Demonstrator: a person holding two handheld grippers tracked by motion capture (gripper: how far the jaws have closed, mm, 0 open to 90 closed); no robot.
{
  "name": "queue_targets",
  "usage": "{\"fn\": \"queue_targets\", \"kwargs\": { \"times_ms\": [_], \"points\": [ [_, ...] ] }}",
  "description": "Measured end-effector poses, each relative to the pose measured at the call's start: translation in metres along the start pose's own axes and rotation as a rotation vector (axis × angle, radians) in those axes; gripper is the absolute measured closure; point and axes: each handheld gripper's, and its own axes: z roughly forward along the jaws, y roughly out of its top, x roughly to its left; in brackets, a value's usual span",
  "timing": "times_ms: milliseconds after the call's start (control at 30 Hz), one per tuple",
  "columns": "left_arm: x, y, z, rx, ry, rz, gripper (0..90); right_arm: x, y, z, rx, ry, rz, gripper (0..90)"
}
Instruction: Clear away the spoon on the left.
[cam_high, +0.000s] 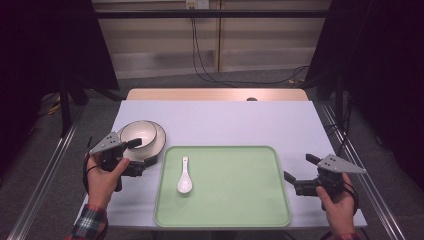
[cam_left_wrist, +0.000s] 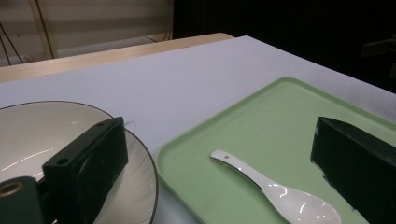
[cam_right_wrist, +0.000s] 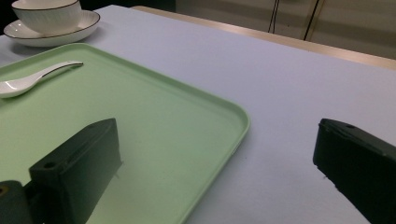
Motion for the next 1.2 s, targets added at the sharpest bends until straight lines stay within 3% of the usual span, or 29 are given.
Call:
{"fn": "queue_targets", "kwargs": {
  "times_ms": [67,100,133,167,267,300,433,667,700,800,833,867,900,933,1200],
  "points": [
    [0.000,0.000,-0.002,0.002,0.022,0.001,3.9,0.000,0.000,0.000,0.001,0.001,0.002,0.4],
    [0.002,0.000,-0.002,-0.011,-0.004,-0.008,3.9,-0.001,0.000,-0.001,0.000,-0.001,0.008,0.4],
    [0.003,0.000,-0.004,-0.009,0.000,0.000,3.9,-0.001,0.000,-0.001,-0.001,-0.004,0.009,0.4],
    [0.002,0.000,-0.005,-0.002,0.031,-0.006,3.9,-0.001,0.000,-0.001,-0.002,-0.002,0.010,0.4],
    [0.005,-0.001,-0.008,-0.014,0.014,-0.007,3.9,-0.002,0.000,-0.001,-0.004,-0.002,0.013,0.3],
    [0.005,-0.001,-0.009,-0.015,0.034,-0.007,3.9,-0.002,0.000,-0.001,-0.003,-0.004,0.013,0.3],
    [0.007,-0.002,-0.013,-0.023,0.036,-0.013,4.1,-0.003,-0.001,-0.001,-0.002,-0.006,0.011,0.4],
    [0.012,-0.002,-0.020,-0.045,0.010,-0.009,4.5,-0.004,-0.002,-0.001,0.003,-0.005,0.019,0.4],
    [0.012,-0.002,-0.021,-0.042,0.031,-0.013,4.5,-0.004,-0.002,-0.001,0.003,-0.005,0.020,0.4],
    [0.013,-0.003,-0.024,-0.049,0.029,-0.026,4.5,-0.005,-0.002,-0.001,0.004,-0.003,0.020,0.4],
    [0.016,-0.004,-0.025,-0.050,0.004,-0.024,4.6,-0.005,-0.003,-0.001,0.004,-0.005,0.020,0.4],
    [0.016,-0.004,-0.027,-0.038,0.024,-0.022,5.1,-0.006,-0.003,-0.001,0.003,-0.010,0.021,0.4],
    [0.018,-0.005,-0.028,-0.048,0.001,-0.019,5.6,-0.006,-0.003,-0.001,0.005,-0.007,0.022,0.4],
    [0.017,-0.006,-0.029,-0.044,0.023,-0.026,5.8,-0.006,-0.003,-0.001,0.005,-0.008,0.023,0.4],
    [0.024,-0.009,-0.036,-0.056,0.035,-0.040,6.0,-0.007,-0.004,-0.001,0.008,-0.005,0.022,0.5]
  ]
}}
